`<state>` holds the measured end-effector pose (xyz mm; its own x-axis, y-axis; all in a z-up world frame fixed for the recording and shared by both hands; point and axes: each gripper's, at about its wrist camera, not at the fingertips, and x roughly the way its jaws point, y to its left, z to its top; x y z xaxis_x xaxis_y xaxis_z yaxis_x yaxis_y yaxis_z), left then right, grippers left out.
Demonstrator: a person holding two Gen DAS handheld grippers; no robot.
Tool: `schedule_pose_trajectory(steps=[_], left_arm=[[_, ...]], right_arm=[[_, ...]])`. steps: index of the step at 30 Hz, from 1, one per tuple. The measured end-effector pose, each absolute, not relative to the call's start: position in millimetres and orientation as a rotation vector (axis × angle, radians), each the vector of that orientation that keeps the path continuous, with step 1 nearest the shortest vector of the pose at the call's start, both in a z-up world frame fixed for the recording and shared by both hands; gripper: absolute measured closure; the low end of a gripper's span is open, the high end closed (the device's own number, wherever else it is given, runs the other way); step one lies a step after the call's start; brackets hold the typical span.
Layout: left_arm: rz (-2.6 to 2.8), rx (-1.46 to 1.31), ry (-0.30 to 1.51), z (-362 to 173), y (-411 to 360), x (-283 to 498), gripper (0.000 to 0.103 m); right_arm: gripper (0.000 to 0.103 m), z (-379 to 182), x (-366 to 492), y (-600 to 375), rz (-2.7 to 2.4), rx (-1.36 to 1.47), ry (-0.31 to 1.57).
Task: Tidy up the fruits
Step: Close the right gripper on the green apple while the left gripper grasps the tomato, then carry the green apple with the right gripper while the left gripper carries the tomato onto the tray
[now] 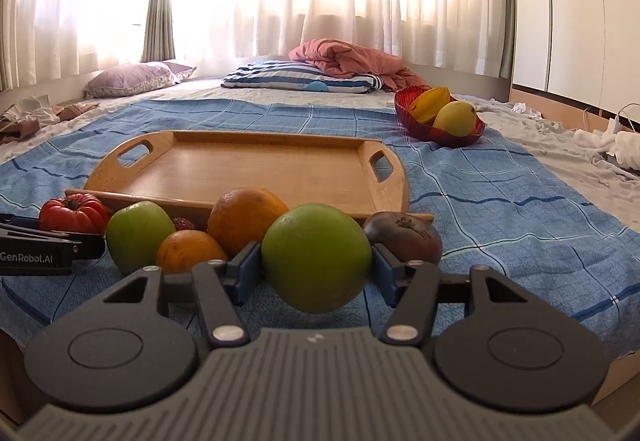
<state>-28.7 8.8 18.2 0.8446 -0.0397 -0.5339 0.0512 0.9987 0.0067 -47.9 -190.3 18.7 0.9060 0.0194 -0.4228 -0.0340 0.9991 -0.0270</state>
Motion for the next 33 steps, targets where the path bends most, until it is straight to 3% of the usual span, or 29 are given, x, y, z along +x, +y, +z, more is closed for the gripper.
schedule_pose_trajectory(steps=[16,33], left_arm=[[-0.066,-0.06,0.499,63.0,16.2,28.3,0.046],[-0.038,-0.112,0.595,36.8,18.0,100.4,0.046]], right_arm=[[0.041,51.9,-16.2,-209.3,0.01,0.066,0.348],[0.041,40.7,77.5,-234.6,0.065,0.125,0.501]])
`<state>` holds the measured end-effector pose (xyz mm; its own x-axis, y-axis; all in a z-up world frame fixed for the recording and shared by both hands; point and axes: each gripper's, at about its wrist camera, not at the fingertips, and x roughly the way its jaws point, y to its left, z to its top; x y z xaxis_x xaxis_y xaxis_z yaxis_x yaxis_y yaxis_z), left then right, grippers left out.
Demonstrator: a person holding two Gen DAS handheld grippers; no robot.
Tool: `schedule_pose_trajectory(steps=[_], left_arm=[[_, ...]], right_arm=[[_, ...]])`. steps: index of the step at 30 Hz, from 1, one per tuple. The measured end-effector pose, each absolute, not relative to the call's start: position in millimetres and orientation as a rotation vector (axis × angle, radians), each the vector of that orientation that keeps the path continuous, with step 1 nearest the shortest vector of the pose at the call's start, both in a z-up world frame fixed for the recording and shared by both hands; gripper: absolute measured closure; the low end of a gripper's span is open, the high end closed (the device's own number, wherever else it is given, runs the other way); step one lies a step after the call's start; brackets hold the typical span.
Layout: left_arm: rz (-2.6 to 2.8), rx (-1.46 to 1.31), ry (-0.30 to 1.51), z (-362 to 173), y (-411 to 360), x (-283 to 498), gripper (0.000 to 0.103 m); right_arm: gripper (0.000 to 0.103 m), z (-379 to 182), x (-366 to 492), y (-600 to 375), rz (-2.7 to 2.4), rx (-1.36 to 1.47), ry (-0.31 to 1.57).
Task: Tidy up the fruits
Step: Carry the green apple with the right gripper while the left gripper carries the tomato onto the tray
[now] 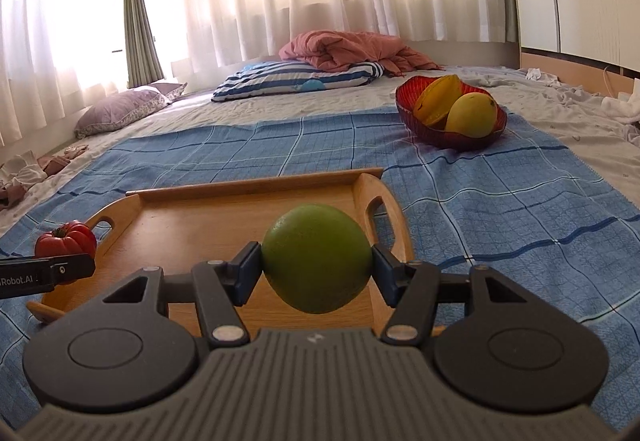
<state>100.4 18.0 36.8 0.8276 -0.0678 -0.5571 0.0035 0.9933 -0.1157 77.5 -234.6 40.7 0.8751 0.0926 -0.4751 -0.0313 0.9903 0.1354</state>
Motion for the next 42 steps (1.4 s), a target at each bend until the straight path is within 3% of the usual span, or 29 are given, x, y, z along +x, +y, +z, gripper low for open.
schedule_pose_trajectory(steps=[11,42], left_arm=[[-0.022,-0.098,0.631,22.1,15.1,113.6,0.046],[-0.011,-0.095,0.664,8.7,16.7,120.7,0.045]], right_arm=[[0.041,23.2,103.0,-229.3,0.072,0.156,0.591],[0.041,18.9,104.5,-229.9,0.068,0.161,0.598]])
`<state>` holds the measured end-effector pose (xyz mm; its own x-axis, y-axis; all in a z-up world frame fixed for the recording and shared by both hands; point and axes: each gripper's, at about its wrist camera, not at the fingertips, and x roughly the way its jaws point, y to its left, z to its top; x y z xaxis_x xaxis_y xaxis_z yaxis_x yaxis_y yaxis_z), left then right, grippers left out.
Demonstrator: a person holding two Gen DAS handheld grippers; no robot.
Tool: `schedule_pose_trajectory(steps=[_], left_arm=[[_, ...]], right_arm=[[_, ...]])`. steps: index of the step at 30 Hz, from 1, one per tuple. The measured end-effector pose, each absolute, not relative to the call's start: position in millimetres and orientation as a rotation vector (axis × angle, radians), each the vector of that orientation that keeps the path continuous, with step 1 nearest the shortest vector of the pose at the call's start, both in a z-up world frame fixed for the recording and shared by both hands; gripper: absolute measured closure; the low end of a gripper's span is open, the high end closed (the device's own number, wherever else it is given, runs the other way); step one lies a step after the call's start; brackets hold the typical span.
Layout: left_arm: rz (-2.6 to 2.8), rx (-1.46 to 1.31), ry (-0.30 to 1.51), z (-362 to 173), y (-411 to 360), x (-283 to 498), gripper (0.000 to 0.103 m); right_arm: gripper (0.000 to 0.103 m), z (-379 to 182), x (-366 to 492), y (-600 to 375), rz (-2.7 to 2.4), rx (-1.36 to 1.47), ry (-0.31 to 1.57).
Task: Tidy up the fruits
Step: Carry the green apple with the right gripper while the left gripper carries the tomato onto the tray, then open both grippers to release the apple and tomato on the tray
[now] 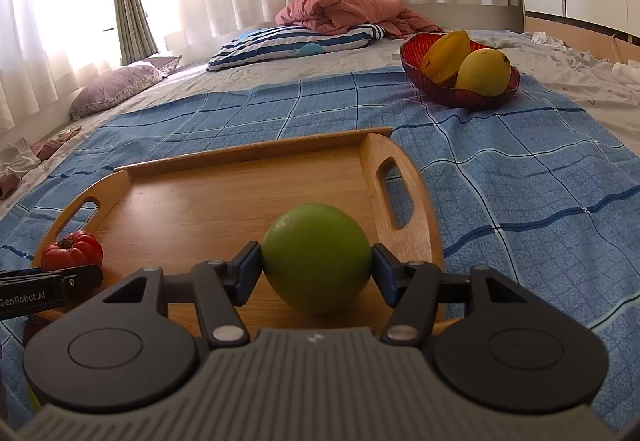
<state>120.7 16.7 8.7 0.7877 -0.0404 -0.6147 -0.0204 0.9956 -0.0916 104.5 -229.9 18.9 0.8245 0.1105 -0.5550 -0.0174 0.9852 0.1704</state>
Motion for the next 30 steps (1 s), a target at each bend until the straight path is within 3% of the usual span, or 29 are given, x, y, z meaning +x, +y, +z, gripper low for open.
schedule_pose_trajectory(steps=[14,19,30], left_arm=[[-0.01,-0.082,0.663,8.9,15.9,121.3,0.044],[0.0,-0.05,0.61,15.8,14.4,116.3,0.025],[-0.016,-0.037,0.608,20.4,12.0,108.0,0.013]], right_arm=[[0.04,19.3,102.3,-228.6,0.079,0.145,0.603],[0.037,21.7,100.1,-228.6,0.085,0.15,0.587],[0.029,30.3,87.9,-221.6,0.093,0.089,0.547]])
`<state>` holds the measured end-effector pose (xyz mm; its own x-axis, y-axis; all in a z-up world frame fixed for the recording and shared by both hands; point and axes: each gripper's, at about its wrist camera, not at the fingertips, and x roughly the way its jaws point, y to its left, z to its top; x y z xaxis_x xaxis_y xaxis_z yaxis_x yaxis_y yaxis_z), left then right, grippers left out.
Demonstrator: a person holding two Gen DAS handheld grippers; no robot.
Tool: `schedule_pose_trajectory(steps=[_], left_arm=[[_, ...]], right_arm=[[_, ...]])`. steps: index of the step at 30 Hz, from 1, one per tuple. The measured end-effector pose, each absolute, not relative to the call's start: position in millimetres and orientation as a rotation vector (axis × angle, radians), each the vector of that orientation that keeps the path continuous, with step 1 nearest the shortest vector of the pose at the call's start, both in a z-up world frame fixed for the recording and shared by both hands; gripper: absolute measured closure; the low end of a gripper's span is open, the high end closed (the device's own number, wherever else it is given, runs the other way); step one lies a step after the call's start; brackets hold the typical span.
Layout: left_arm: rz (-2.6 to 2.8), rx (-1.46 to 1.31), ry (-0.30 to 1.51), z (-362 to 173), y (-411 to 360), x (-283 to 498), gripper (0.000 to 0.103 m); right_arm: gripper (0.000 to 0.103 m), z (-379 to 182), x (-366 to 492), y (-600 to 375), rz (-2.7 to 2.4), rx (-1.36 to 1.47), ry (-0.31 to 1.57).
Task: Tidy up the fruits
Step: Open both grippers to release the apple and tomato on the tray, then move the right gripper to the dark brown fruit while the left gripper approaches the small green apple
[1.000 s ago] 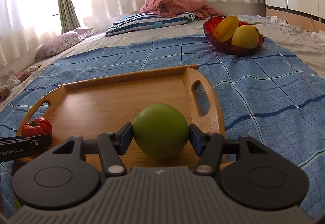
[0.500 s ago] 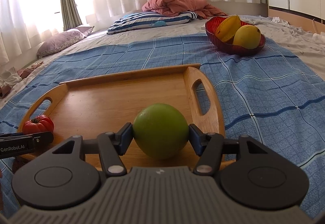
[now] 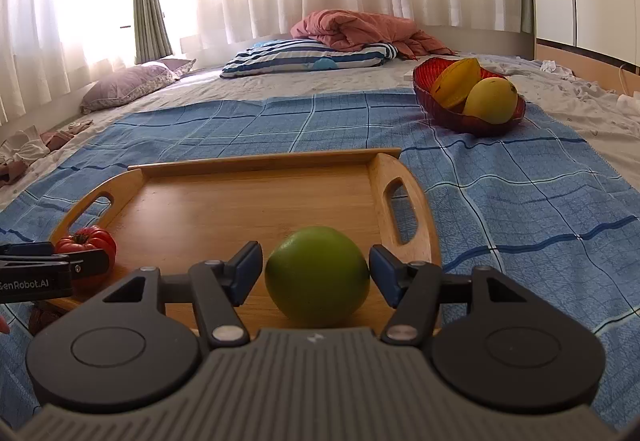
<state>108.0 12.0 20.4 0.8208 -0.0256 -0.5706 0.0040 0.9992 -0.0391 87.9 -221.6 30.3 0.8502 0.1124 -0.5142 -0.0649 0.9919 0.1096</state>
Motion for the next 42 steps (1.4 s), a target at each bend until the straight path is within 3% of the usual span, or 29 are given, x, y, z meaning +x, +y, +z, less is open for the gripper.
schedule_pose_trajectory(steps=[16,28,42], left_arm=[[-0.053,-0.05,0.565,30.3,13.5,69.4,0.0],[-0.096,-0.024,0.542,21.6,-2.0,41.8,0.0],[-0.138,0.003,0.521,20.8,-15.0,18.0,0.0]], right_arm=[[0.011,31.3,57.8,-225.1,0.086,0.111,0.484],[0.003,22.2,34.0,-229.3,0.065,0.141,0.435],[0.001,13.1,10.2,-232.2,-0.001,0.1,0.406]])
